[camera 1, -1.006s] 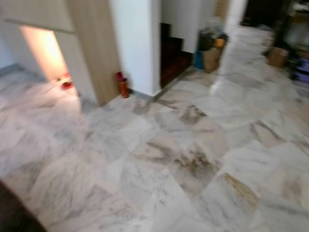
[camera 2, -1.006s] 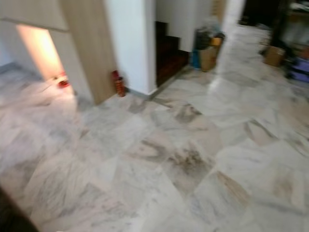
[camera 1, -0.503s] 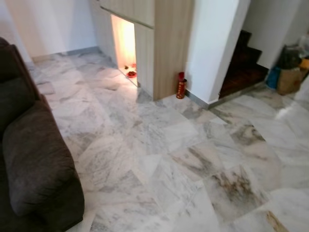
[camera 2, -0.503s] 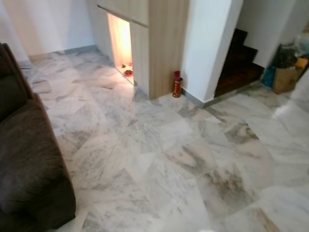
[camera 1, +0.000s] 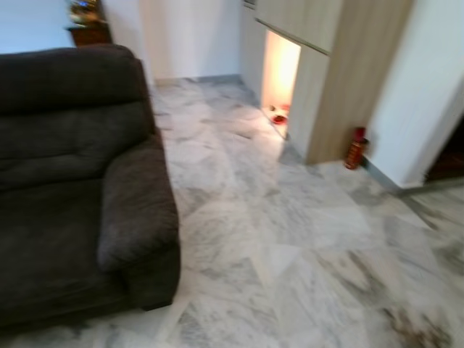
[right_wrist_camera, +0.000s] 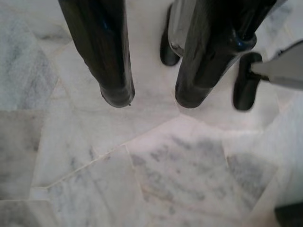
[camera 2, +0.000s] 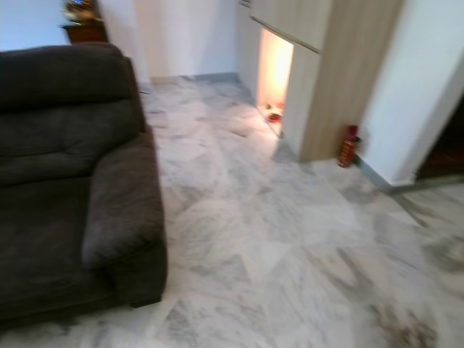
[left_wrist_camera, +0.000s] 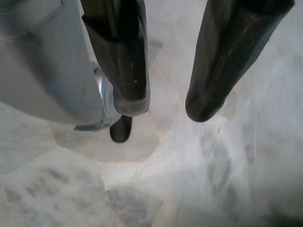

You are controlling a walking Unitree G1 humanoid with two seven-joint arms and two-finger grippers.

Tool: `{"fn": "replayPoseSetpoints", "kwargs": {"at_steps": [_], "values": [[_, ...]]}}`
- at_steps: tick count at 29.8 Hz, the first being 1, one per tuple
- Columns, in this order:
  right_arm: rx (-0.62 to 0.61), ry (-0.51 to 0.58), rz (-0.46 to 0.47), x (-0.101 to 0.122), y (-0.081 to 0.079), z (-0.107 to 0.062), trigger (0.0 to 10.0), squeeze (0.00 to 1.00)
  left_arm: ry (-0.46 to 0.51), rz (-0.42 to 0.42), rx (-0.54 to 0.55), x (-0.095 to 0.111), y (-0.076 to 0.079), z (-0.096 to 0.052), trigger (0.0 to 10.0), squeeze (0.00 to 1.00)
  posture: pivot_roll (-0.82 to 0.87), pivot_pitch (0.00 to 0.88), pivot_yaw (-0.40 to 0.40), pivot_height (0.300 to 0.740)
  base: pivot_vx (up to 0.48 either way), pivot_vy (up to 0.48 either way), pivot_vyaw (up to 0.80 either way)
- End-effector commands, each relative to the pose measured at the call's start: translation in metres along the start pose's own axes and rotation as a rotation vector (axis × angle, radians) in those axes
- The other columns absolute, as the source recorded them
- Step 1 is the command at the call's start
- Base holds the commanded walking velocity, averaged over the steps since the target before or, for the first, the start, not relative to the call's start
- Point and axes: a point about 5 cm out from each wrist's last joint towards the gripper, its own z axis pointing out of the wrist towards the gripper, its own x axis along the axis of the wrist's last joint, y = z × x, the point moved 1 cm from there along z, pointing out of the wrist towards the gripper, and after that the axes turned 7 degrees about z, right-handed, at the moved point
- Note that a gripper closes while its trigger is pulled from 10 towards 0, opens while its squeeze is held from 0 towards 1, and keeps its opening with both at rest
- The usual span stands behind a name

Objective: Move the pillow to the sofa from floor

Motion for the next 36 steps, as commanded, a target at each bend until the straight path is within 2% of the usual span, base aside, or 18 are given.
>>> {"fn": "replayPoseSetpoints", "kwargs": {"at_steps": [1,6,7,12,14,17,20,21,24,28,36], "values": [[0.003,0.104,0.241,0.023,-0.018,0.005,10.0,0.0,0.059,0.231,0.021,0.051,-0.015,0.009,10.0,0.0,-0.06,0.022,0.053,0.74,0.0,0.0,0.8],[-0.015,0.087,0.276,0.019,-0.017,0.005,10.0,0.0,0.06,0.231,0.022,0.05,-0.015,0.009,10.0,0.0,-0.06,0.025,0.052,0.74,0.0,0.0,0.8],[-0.052,0.058,0.258,0.016,-0.014,0.005,10.0,0.0,0.059,0.231,0.022,0.049,-0.016,0.009,10.0,0.0,-0.06,0.027,0.052,0.74,0.0,0.0,0.0],[-0.01,0.051,0.388,0.015,-0.017,0.005,10.0,0.0,0.054,0.227,0.021,0.048,-0.016,0.008,10.0,0.0,-0.06,0.03,0.051,0.74,0.0,0.0,0.0],[-0.016,0.057,0.398,0.016,-0.015,0.005,10.0,0.0,0.051,0.226,0.018,0.047,-0.016,0.008,10.0,0.0,-0.06,0.033,0.052,0.74,0.0,0.0,0.0],[-0.026,0.073,0.358,0.019,-0.013,0.005,10.0,0.0,0.05,0.226,0.017,0.046,-0.016,0.008,10.0,0.0,-0.06,0.035,0.054,0.74,0.0,0.0,0.0],[-0.034,0.092,0.402,0.02,-0.011,0.004,10.0,0.0,0.049,0.227,0.014,0.046,-0.016,0.008,10.0,0.0,-0.06,0.034,0.057,0.74,0.0,0.0,0.0],[-0.048,0.114,0.36,0.022,-0.009,0.004,10.0,0.0,0.049,0.229,0.013,0.046,-0.016,0.008,10.0,0.0,-0.06,0.035,0.058,0.74,0.0,0.0,0.0],[-0.061,0.109,0.311,0.021,-0.008,0.004,10.0,0.0,0.048,0.232,0.013,0.046,-0.017,0.008,10.0,0.0,-0.06,0.032,0.062,0.74,0.0,0.0,0.0],[-0.024,0.084,0.345,0.018,-0.011,0.004,10.0,0.0,0.049,0.237,0.014,0.047,-0.018,0.008,10.0,0.0,-0.06,0.029,0.066,0.74,0.0,0.0,0.0],[-0.021,0.073,0.319,0.015,-0.013,0.004,10.0,0.0,0.051,0.253,0.018,0.049,-0.021,0.008,10.0,0.0,-0.06,0.016,0.076,0.74,0.0,0.0,0.0]]}}
